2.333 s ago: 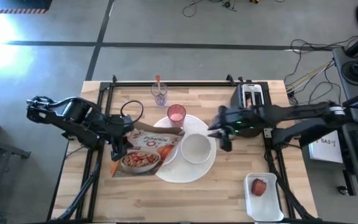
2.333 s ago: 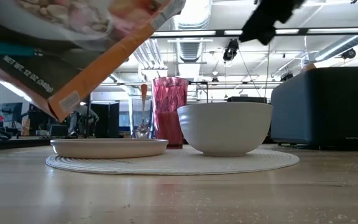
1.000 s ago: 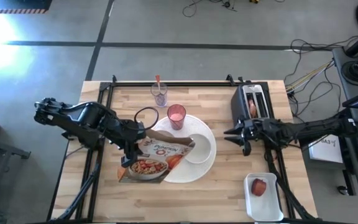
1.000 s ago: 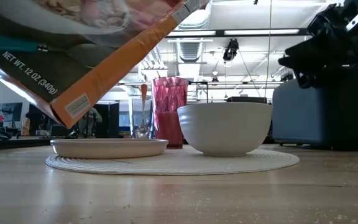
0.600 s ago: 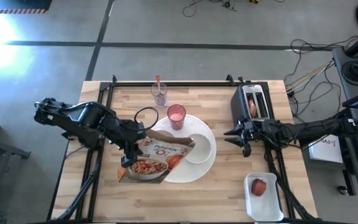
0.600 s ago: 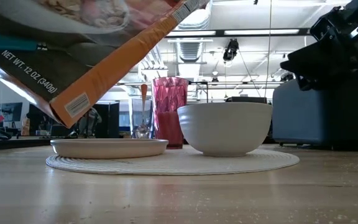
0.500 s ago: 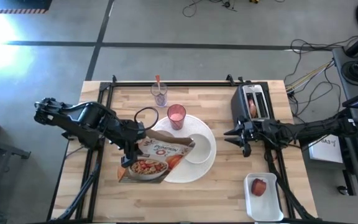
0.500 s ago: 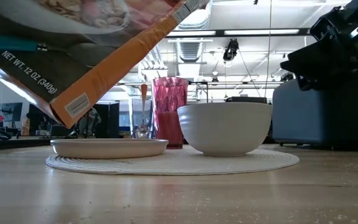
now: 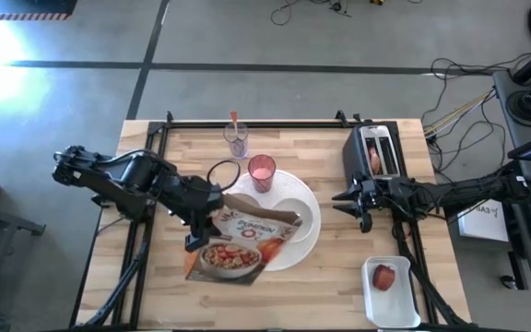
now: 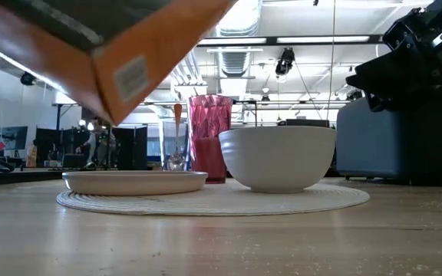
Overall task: Arrange a breakfast setting
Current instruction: Pour the white cereal from the orange cereal box into the white bowl
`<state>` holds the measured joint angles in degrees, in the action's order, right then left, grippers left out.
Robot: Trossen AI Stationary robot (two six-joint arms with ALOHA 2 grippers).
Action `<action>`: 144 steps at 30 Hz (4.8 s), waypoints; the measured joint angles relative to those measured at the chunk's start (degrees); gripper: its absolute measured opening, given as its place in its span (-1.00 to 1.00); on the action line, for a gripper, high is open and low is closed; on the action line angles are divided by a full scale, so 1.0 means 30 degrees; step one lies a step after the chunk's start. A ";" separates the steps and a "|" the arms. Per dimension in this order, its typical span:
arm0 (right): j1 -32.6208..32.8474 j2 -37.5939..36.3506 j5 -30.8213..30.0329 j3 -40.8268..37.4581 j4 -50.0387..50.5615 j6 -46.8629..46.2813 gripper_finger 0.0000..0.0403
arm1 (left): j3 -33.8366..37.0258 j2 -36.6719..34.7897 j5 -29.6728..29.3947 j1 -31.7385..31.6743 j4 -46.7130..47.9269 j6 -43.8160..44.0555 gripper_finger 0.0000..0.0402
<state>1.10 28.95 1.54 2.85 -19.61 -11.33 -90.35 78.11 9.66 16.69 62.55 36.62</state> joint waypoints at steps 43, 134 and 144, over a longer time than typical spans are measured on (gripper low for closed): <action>0.0000 0.0007 -0.0029 0.0146 0.0020 -0.0073 -0.40 | 0.0015 0.2329 0.2949 -0.3634 -0.2638 0.5508 -1.00; 0.0000 0.0007 -0.0015 0.0168 0.0012 -0.0066 -0.40 | 0.0044 0.3888 1.3444 -0.7026 -0.7993 2.8145 -1.00; 0.0000 0.0007 -0.0015 0.0160 0.0012 -0.0058 -0.40 | 0.0073 0.4383 1.3082 -0.7270 -0.8696 2.8516 -1.00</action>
<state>1.10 28.97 1.50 3.33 -19.57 -11.51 -90.13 91.26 48.91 -5.12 36.46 122.17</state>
